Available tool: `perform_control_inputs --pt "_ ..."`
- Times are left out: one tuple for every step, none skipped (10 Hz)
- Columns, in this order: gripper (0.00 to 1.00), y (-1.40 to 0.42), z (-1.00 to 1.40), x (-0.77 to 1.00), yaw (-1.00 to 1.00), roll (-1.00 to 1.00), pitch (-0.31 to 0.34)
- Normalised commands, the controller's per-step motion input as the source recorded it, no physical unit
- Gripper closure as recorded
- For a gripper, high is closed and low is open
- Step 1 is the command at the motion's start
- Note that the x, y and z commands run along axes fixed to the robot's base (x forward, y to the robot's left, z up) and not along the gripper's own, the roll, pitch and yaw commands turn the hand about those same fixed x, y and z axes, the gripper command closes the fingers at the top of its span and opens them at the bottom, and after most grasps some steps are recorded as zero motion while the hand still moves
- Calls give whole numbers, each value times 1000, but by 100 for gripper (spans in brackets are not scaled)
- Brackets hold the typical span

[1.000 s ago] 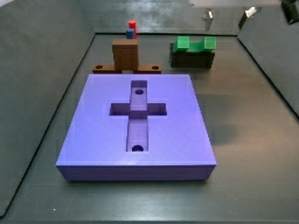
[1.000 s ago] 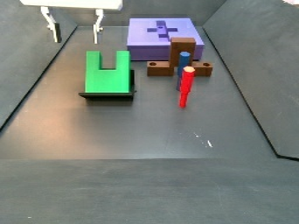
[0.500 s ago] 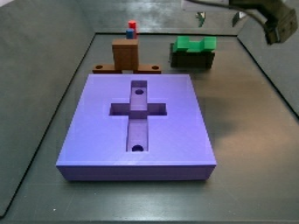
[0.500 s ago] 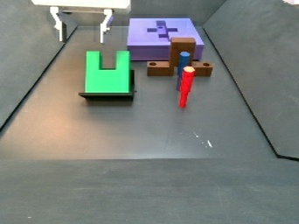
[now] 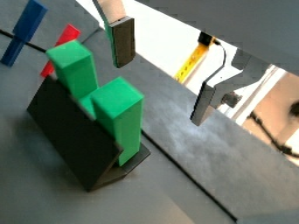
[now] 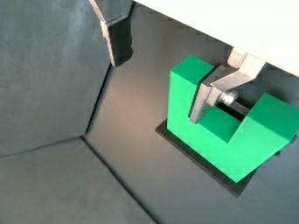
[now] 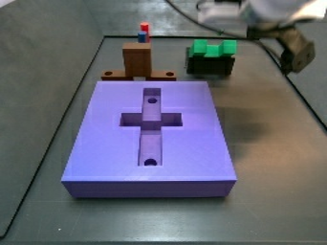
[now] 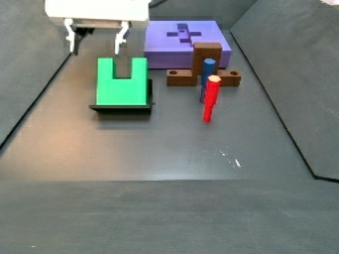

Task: Pick up the green object. Move up. Place the green object on the fixture. Regrasp the green object. Move to above the board. Insert the green object.
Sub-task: Regrasp the green object.

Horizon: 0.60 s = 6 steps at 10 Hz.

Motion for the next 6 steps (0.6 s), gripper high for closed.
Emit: perform_control_inputs --pt "0 -97 -500 57 329 617 43" --pt "0 -63 -520 57 317 511 20" --pt "0 0 -491 26 254 277 0" --pt "0 69 -183 0 97 -6 0" --pt "0 134 -243 0 71 -174 0" --pt "0 126 -166 6 86 -134 0"
